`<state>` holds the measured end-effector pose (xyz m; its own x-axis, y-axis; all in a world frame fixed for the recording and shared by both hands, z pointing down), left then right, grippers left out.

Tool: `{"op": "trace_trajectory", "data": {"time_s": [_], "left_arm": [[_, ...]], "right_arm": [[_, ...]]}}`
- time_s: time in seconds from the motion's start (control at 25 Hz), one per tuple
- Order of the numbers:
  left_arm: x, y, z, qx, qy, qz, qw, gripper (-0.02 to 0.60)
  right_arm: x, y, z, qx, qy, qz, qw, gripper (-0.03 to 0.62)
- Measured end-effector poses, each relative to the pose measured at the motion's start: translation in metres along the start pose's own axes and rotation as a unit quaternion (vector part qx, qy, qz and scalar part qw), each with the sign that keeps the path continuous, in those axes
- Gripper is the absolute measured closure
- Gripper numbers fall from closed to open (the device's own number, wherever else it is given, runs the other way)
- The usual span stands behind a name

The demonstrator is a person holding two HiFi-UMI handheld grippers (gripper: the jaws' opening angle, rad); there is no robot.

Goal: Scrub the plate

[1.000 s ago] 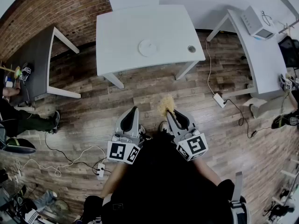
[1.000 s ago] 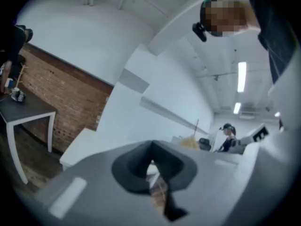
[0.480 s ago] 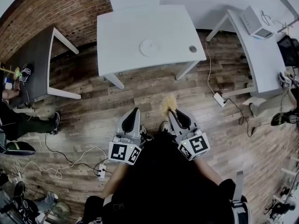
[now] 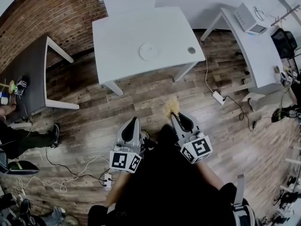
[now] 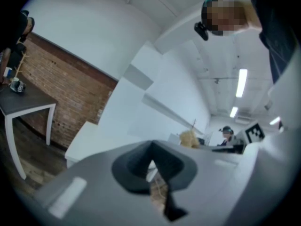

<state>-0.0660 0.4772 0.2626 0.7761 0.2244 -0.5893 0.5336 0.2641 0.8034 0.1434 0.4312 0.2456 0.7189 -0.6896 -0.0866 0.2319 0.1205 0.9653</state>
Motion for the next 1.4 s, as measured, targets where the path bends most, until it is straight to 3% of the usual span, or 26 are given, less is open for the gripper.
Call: {"op": "trace_trajectory", "data": {"time_s": [0.52,1.04,1.4], "left_arm": [[-0.043,-0.019,0.044,-0.015,-0.010,0.000,0.9998,0.578],[-0.067,-0.045,0.175,-0.048,-0.026,0.023,0.9982,0.578],[-0.078,-0.045,0.239,-0.061,-0.048,0.048,0.9959,0.578]], "right_arm": [[0.020,0.010,0.066,-0.014,-0.007,0.021,1.000,0.549],[0.110,0.015,0.162,-0.022,-0.042,0.037,0.998,0.549],[0.156,0.023,0.191,-0.032,-0.057,0.041,0.997,0.549]]}}
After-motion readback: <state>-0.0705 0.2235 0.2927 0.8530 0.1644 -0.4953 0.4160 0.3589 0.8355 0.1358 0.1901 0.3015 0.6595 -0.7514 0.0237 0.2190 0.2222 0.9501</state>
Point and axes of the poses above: the fingertips, and each gripper's own axes: z forward along the fingers, x to its right, y out of its underside, the point moved 7 cm from there along -z, backward along the fingers, and after that the axes turned 15 degrees about -z, right-handed, at the moved point
